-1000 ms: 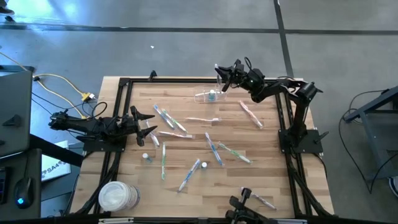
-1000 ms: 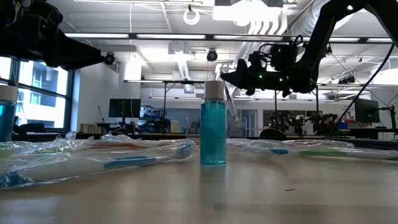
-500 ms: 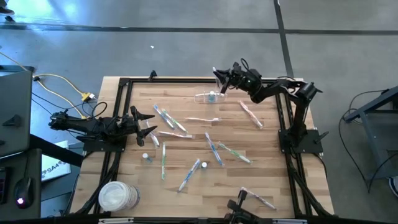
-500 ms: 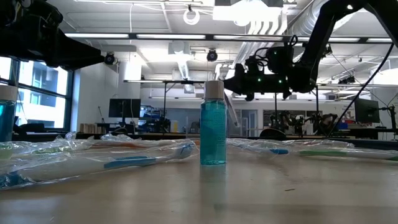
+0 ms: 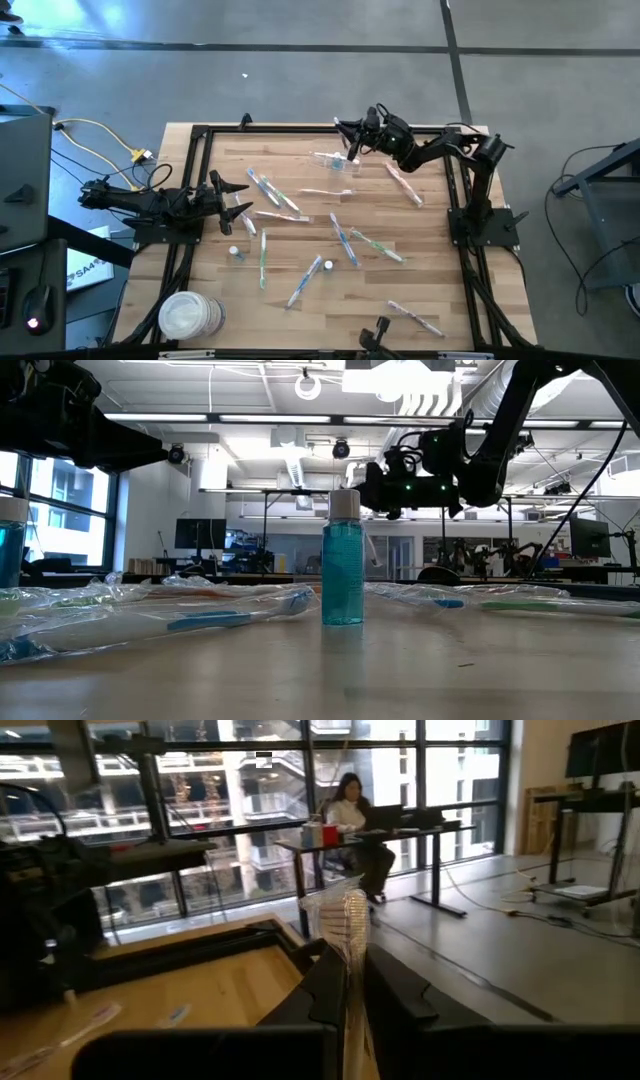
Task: Pick & Place toothbrushing station
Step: Put the top right violet toothbrush into the transparent organizer
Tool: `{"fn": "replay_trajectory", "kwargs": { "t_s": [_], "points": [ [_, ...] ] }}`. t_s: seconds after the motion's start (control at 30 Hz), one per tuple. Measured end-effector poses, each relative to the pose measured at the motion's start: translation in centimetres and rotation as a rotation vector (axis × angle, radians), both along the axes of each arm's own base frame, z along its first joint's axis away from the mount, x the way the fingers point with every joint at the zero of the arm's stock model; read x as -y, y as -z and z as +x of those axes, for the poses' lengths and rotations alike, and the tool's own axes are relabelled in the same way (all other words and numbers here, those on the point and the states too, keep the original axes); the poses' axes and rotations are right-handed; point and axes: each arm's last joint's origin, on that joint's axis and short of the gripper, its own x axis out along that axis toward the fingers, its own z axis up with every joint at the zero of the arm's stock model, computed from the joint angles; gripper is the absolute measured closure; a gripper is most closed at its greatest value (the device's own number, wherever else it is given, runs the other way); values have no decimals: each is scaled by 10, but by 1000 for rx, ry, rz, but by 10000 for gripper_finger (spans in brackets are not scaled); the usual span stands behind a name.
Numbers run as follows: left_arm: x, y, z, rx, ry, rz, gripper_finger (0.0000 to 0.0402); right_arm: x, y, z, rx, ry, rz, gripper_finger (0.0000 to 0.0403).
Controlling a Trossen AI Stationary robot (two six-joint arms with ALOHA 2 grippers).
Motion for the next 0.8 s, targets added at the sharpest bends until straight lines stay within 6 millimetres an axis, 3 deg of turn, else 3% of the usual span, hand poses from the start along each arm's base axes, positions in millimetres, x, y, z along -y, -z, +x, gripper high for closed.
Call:
{"fn": "replay_trajectory", "kwargs": {
  "t_s": [0.23, 0.5, 0.8],
  "points": [
    [0, 0, 0, 0, 0, 0, 162, 4, 7, -2, -65, 38, 25, 387],
    [0, 0, 0, 0, 0, 0, 162, -8, 7, 6, -107, 48, 4, 387],
    [0, 0, 0, -1, 1, 0, 162, -25, -9, 12, -144, 92, -15, 387]
  ]
}}
